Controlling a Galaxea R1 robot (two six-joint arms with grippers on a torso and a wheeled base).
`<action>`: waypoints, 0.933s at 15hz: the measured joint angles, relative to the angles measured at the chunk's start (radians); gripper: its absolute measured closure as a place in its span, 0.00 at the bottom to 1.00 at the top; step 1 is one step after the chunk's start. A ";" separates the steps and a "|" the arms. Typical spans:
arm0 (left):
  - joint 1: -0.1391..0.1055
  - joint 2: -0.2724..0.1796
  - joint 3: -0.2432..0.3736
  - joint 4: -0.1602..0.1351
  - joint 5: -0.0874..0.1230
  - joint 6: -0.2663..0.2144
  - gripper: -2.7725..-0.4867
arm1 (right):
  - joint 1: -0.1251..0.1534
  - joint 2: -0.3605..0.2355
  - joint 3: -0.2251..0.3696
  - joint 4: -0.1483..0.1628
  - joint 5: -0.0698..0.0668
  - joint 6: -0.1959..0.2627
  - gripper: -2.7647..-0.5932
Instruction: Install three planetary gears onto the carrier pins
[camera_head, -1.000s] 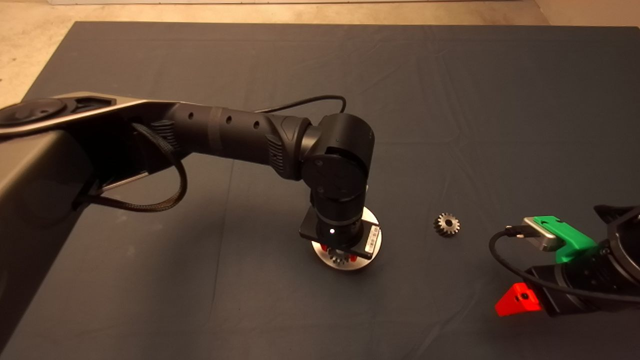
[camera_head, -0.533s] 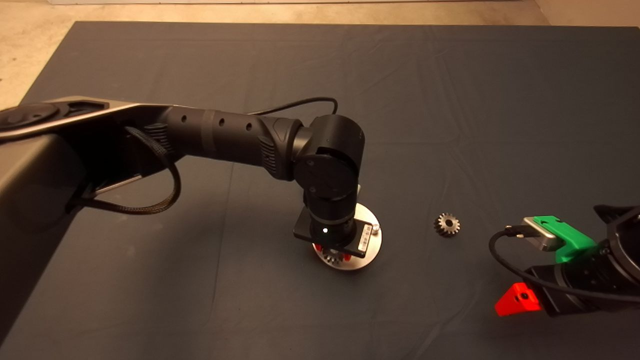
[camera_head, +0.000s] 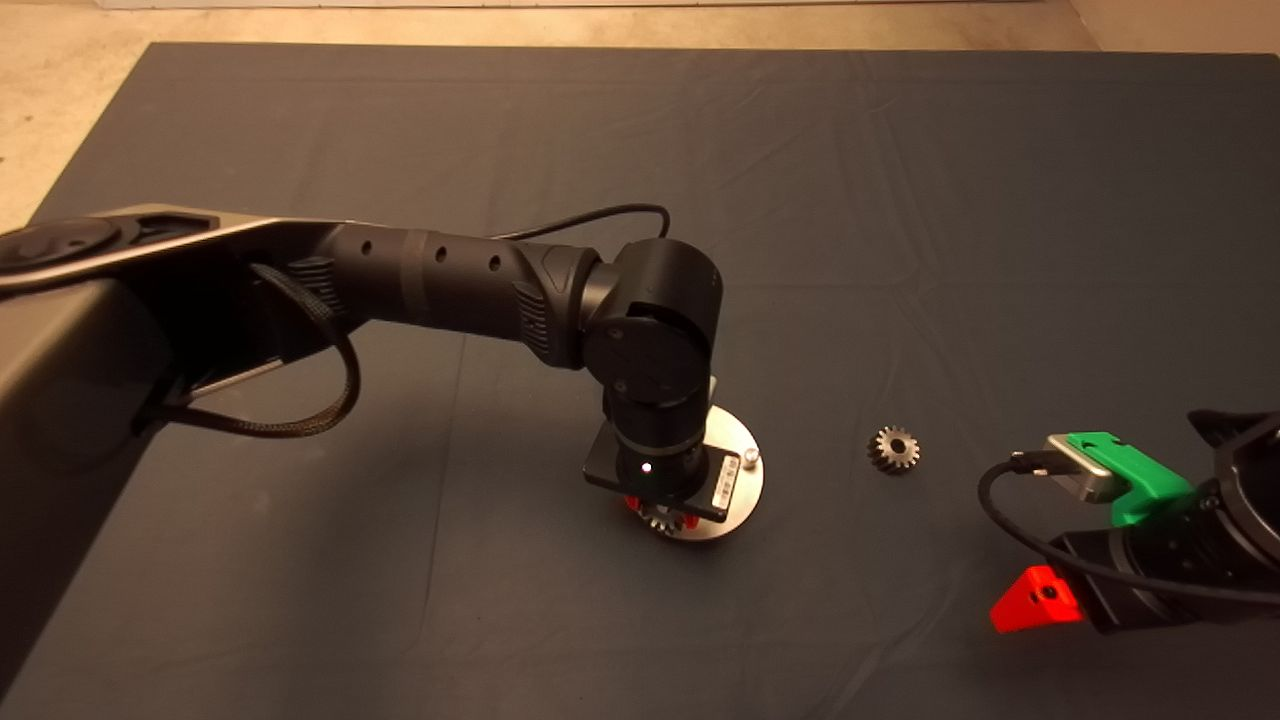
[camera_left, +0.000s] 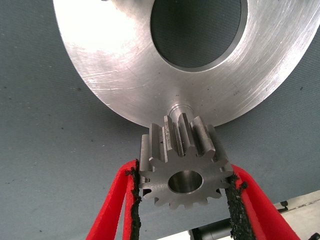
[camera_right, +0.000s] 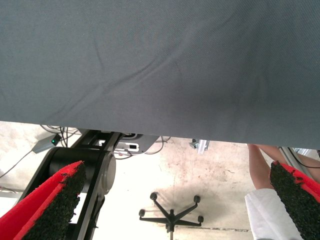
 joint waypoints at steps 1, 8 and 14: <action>0.002 0.000 0.000 0.000 0.000 0.000 0.81 | 0.000 0.000 0.000 0.000 0.000 0.000 0.02; 0.008 0.003 0.000 0.004 0.000 0.000 0.81 | 0.000 0.000 0.000 0.000 0.000 0.000 0.02; 0.008 0.008 0.000 0.007 0.000 0.000 0.81 | 0.000 0.000 0.000 0.000 0.000 0.000 0.02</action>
